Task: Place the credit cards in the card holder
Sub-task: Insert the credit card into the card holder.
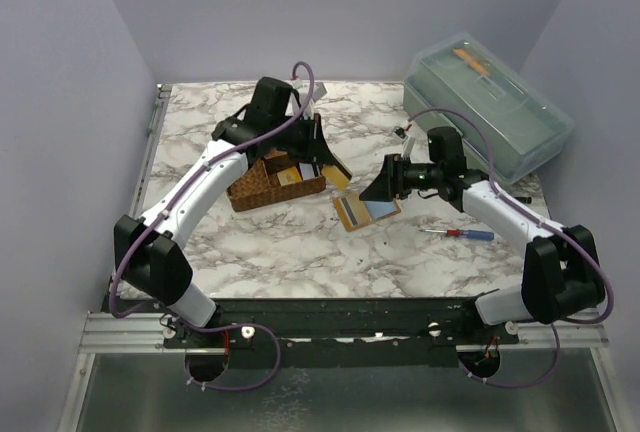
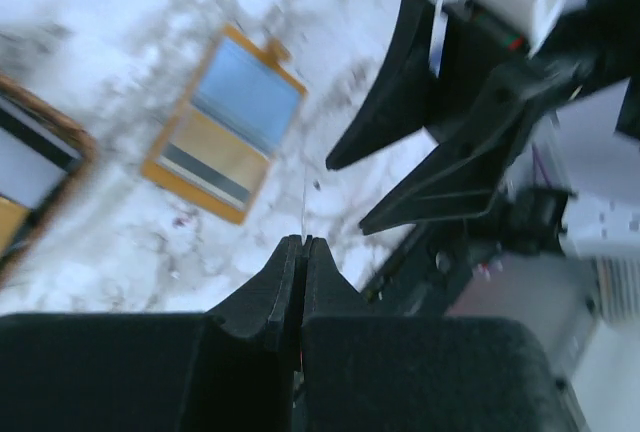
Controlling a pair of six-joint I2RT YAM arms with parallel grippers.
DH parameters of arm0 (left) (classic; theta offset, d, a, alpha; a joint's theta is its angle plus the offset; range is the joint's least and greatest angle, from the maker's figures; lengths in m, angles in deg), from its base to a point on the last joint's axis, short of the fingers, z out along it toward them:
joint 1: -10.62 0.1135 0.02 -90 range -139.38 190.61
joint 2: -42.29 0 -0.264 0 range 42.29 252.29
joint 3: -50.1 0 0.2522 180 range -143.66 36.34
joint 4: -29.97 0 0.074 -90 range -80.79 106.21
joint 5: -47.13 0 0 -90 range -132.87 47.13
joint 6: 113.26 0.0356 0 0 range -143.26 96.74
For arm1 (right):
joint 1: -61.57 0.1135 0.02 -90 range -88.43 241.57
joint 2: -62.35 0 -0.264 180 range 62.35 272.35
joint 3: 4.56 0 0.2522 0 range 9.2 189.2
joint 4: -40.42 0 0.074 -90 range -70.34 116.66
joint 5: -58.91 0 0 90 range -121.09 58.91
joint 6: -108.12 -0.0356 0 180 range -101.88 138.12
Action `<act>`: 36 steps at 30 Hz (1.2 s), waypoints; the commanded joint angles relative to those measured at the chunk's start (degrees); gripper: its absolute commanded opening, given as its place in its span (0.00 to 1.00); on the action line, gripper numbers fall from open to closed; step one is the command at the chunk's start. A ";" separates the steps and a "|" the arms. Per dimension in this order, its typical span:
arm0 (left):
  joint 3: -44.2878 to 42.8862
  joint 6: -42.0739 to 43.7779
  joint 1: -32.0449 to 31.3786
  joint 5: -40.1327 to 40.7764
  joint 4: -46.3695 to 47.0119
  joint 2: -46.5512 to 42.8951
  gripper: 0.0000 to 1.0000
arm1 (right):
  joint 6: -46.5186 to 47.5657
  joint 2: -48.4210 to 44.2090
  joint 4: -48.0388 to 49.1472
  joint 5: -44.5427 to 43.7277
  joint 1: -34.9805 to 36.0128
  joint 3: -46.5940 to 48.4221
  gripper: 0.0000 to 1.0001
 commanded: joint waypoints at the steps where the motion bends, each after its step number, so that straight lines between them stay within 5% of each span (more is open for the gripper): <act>1: 6.63 7.83 -0.27 -21.85 1.54 1.25 0.00 | -0.54 -3.95 9.79 14.41 0.17 -2.00 0.61; 5: 11.56 14.19 -0.27 -29.53 1.33 -0.64 0.00 | -0.04 -3.72 10.35 17.26 0.17 -2.87 0.63; 10: 12.39 15.62 -0.59 -31.58 1.34 0.61 0.00 | -4.94 -2.11 18.31 25.77 2.60 -4.84 0.63; 17: 11.18 16.61 -1.67 -34.36 1.57 3.11 0.00 | -5.40 0.71 17.87 26.19 4.55 -4.84 0.60; 24: 10.91 16.29 -2.47 -35.21 2.01 4.17 0.00 | -9.80 1.97 23.77 27.34 4.60 -7.23 0.31; 30: 10.58 15.46 -2.48 -35.32 2.58 4.09 0.00 | -11.77 3.52 27.40 27.71 4.69 -8.54 0.25; 33: 10.19 14.08 -2.43 -35.17 3.21 4.44 0.00 | -13.76 3.92 30.22 28.26 4.74 -9.09 0.10; 34: 10.12 13.28 -2.39 -34.52 3.43 4.59 0.03 | -14.01 3.78 30.50 27.53 4.67 -9.28 0.02; 36: 10.22 8.59 -1.72 -32.16 5.27 4.85 0.26 | -14.34 3.42 29.81 24.48 4.61 -9.53 0.00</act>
